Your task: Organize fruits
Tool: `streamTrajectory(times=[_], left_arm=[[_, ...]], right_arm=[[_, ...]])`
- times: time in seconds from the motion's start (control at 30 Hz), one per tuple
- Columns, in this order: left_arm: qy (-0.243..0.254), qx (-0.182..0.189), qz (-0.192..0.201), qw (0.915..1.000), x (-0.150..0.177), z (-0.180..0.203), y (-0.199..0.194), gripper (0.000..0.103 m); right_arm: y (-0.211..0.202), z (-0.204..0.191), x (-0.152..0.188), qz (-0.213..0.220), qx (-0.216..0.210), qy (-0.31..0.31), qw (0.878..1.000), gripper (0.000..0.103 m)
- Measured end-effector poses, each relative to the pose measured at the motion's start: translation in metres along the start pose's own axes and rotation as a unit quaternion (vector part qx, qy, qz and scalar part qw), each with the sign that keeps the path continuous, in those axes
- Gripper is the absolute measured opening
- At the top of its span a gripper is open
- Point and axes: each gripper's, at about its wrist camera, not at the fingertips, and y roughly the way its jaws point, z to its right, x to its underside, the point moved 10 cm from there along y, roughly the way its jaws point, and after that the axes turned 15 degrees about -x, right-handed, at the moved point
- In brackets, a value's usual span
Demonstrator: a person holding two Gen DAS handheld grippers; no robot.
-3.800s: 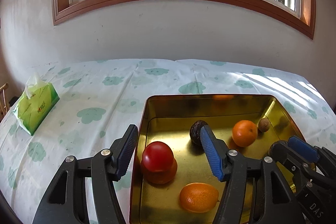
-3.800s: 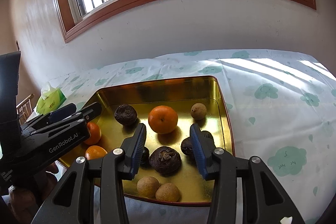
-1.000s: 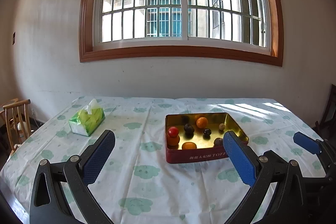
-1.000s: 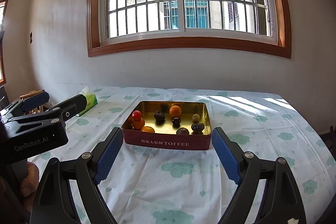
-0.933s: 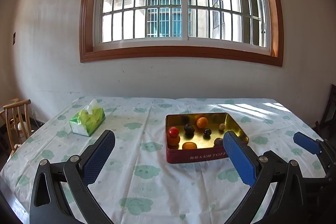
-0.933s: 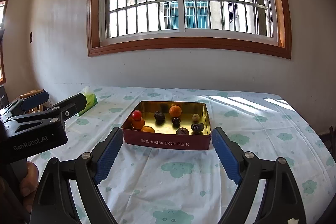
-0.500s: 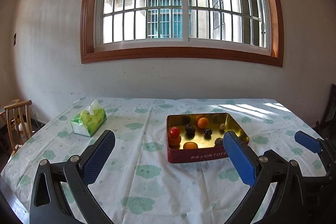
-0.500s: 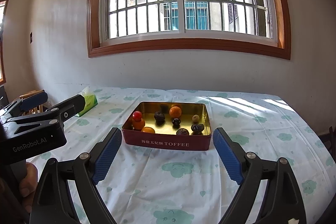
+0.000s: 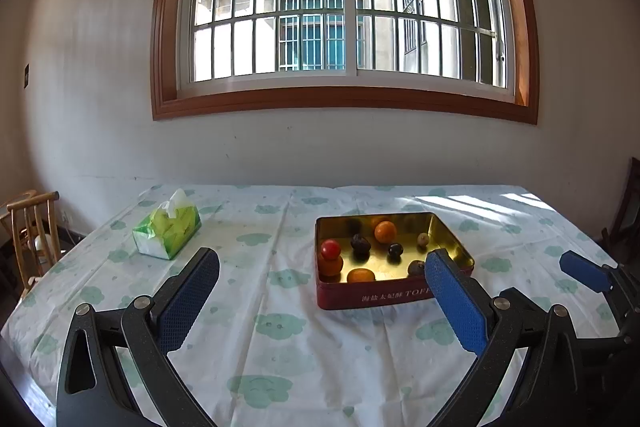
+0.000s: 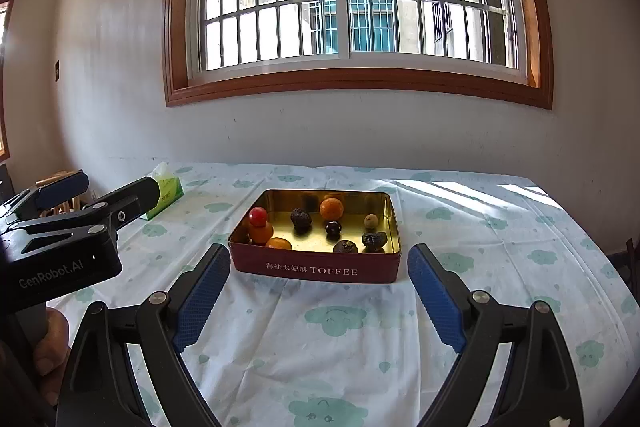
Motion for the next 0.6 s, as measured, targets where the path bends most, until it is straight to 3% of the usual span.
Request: streamTrajectory(times=[0.6], left_arm=[[0.009,0.002,-0.009,0.9999,0.0072,0.0072,0.0098,0.102]], right_arm=[[0.0073,0.0084,0.0083,-0.011,0.003,0.003,1.000,0.089]])
